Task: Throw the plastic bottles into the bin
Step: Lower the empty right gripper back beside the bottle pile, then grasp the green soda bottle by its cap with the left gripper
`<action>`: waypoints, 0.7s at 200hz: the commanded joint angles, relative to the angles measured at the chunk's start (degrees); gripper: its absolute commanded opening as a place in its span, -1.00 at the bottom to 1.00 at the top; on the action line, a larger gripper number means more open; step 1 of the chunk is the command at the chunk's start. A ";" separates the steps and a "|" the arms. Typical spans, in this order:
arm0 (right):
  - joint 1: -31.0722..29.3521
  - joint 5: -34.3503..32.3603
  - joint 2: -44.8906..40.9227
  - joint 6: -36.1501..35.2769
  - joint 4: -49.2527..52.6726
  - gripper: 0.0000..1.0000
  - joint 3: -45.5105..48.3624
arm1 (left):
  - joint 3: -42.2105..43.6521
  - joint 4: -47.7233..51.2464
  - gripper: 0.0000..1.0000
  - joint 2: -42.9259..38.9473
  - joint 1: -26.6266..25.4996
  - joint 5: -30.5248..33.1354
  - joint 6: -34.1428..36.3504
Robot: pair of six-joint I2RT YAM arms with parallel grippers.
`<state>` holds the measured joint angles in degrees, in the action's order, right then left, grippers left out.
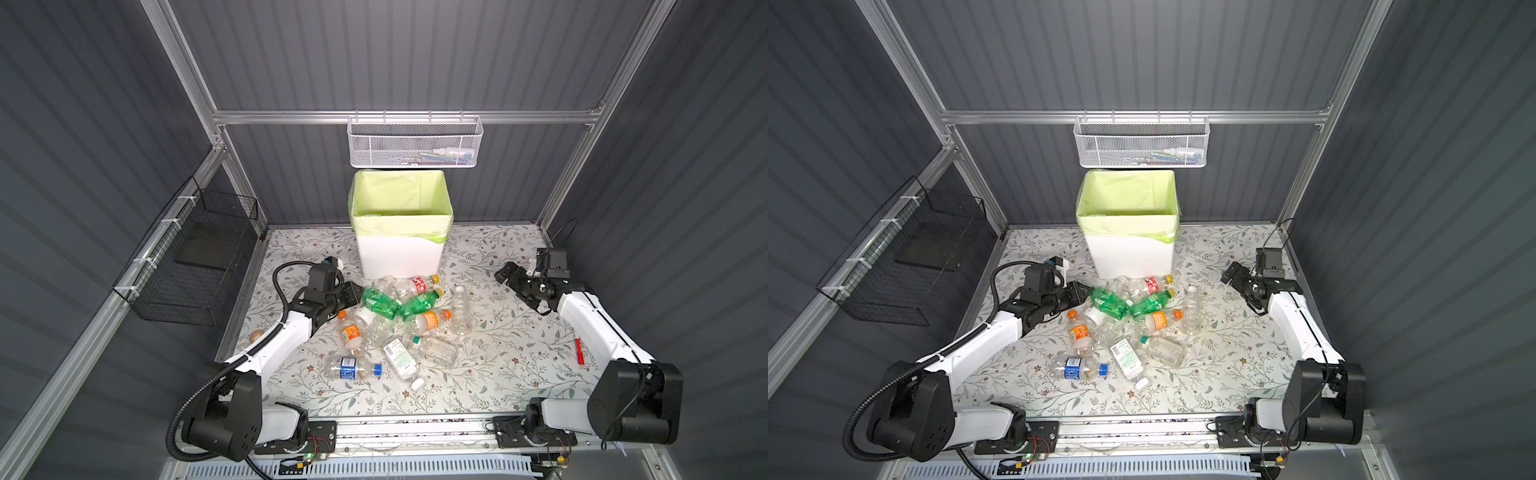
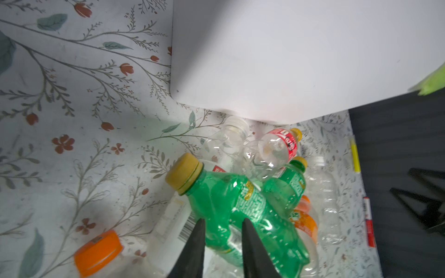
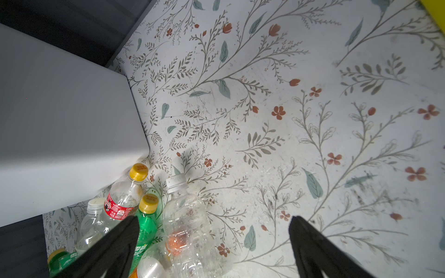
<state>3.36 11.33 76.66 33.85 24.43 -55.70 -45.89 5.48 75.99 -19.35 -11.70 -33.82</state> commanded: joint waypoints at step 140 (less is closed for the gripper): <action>0.16 3.05 1.94 2.27 -4.75 0.98 3.01 | -0.16 -11.96 0.57 11.12 0.02 -0.44 -9.68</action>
<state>3.36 13.21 77.34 35.40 21.10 -53.82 -45.78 -1.23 85.34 -19.35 -12.14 -41.34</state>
